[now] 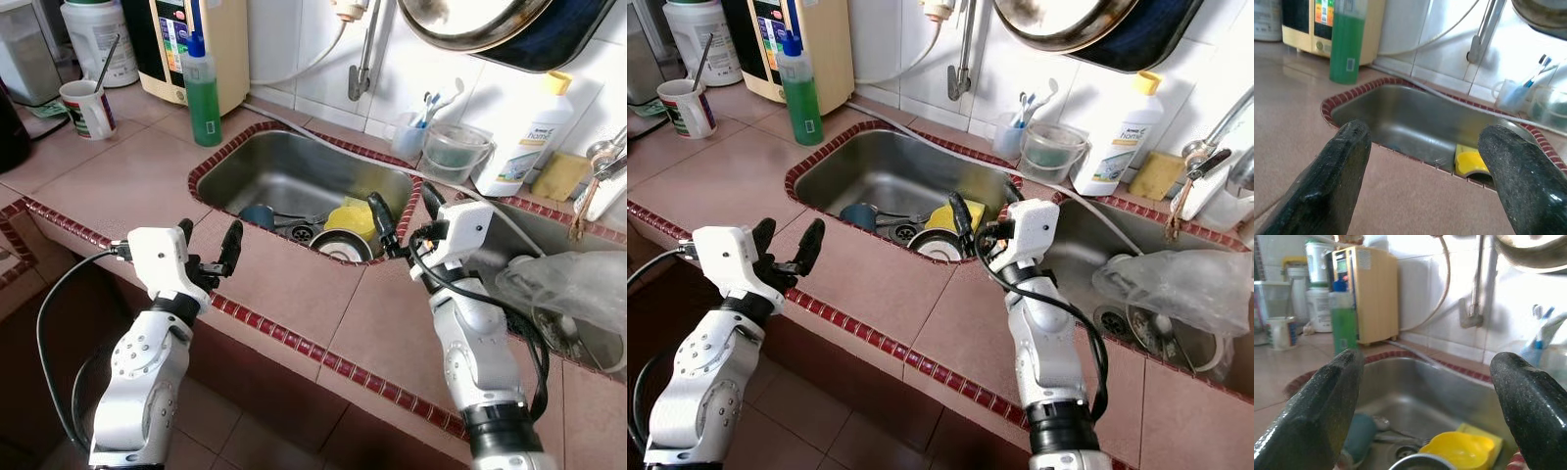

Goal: Kitchen organization

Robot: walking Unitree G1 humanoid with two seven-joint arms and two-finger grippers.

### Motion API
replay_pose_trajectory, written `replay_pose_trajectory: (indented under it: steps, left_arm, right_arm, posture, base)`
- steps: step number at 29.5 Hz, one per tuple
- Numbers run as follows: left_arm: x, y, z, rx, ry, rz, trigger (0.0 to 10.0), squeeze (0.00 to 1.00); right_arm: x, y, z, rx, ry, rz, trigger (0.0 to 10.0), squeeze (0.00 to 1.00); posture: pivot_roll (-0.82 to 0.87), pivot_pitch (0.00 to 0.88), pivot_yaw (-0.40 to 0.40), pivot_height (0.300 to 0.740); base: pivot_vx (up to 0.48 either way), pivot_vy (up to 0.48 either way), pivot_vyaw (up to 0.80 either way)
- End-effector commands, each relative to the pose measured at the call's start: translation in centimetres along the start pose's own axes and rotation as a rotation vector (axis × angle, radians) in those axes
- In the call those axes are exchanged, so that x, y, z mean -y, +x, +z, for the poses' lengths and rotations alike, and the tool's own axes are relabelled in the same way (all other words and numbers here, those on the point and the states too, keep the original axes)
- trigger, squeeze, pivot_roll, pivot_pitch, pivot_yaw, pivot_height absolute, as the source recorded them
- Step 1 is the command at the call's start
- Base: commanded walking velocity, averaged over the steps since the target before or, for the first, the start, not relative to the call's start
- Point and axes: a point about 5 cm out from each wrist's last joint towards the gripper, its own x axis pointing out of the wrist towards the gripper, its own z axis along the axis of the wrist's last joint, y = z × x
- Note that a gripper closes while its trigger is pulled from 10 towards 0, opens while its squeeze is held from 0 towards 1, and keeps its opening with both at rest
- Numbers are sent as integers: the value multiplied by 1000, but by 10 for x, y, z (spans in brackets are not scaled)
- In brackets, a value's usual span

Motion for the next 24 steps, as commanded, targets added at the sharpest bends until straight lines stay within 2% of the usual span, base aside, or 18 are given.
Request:
replay_pose_trajectory:
  steps: [1, 11, 24]
  left_arm:
    - [3, 2, -3, -18, 6, -10, 10000, 0]
    - [5, 3, -4, -28, 5, -18, 10000, 0]
    - [5, 4, -5, -42, 11, -21, 10000, 0]
  right_arm:
    - [-5, -1, 2, -3, 7, 22, 10000, 0]
    - [-12, -2, 1, -22, 2, 32, 10000, 0]
    - [-13, -3, -2, -49, -17, 35, 10000, 0]
  posture:
    - [46, 3, -65, 740]
    - [49, 0, -68, 740]
    - [47, 0, -68, 740]
  base:
    - [0, 0, 0]
    - [0, 0, 0]
    - [0, 454, 0]
